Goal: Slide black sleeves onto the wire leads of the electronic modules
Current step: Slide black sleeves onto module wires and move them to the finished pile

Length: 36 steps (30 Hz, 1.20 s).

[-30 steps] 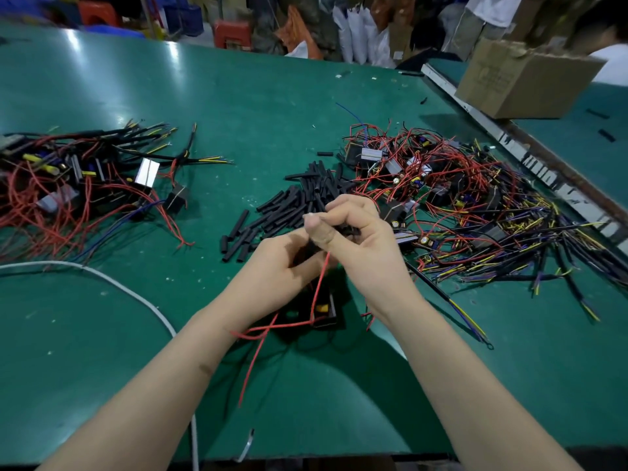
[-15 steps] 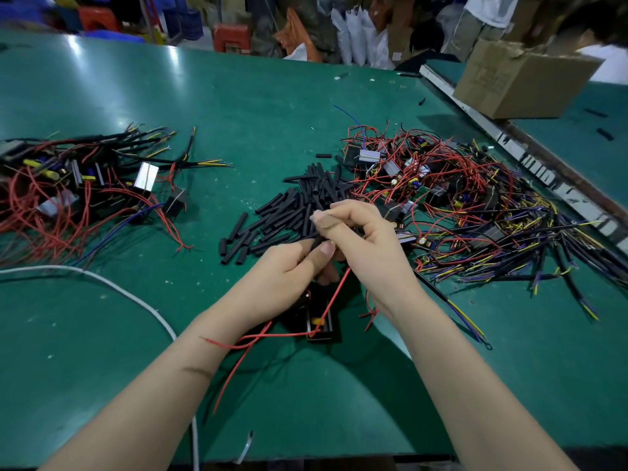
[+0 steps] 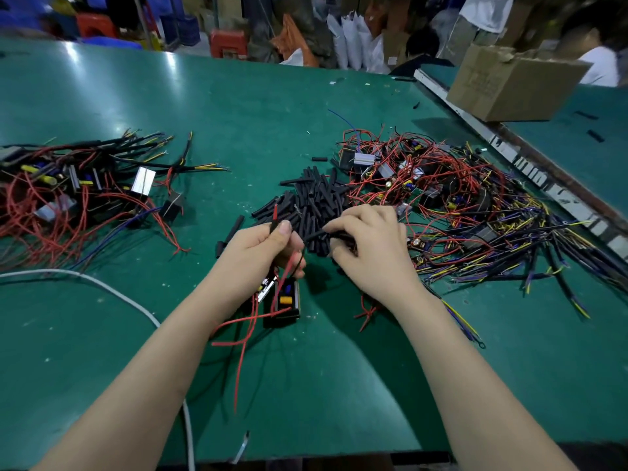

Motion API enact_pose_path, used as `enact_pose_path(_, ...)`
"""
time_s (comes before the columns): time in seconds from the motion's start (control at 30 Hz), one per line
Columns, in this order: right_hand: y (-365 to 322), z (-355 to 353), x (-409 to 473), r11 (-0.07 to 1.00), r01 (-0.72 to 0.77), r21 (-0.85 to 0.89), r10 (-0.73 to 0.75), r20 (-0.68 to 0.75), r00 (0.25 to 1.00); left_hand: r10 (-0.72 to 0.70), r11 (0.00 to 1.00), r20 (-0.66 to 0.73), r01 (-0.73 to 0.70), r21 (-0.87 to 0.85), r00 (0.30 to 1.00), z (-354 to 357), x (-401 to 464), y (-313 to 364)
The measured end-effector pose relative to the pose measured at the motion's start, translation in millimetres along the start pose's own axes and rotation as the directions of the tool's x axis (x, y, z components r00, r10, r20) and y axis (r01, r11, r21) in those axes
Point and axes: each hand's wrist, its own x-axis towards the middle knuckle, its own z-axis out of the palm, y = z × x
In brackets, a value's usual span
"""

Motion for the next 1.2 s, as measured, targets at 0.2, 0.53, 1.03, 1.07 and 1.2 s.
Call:
enact_pose_path(0.2, -12, 10, 10, 0.965, 0.108, -0.238, -0.074, 0.150, 0.986, -0.032, 0.999, 0.020, 0.032, 0.010, 0.999, -1, 3, -4)
enact_pose_path(0.53, -17, 2, 14, 0.963, -0.086, 0.254, 0.104, -0.058, 0.993, 0.028, 0.984, 0.143, -0.053, 0.172, 0.989, -3, 7, -13)
enact_pose_path(1.03, -30, -12, 9, 0.078, -0.390, 0.917, 0.394, 0.331, 0.857, -0.044, 0.952, 0.201, -0.021, 0.306, 0.979, -1, 4, -10)
enact_pose_path(1.07, -31, -11, 8, 0.073, -0.391, 0.917, 0.394, 0.334, 0.856, -0.030, 0.952, 0.212, -0.037, 0.303, 0.977, -1, 4, -10)
enact_pose_path(1.2, -35, -11, 8, 0.072, -0.390, 0.918, 0.396, 0.332, 0.856, -0.021, 0.961, 0.216, -0.040, 0.275, 0.976, -2, 4, -11)
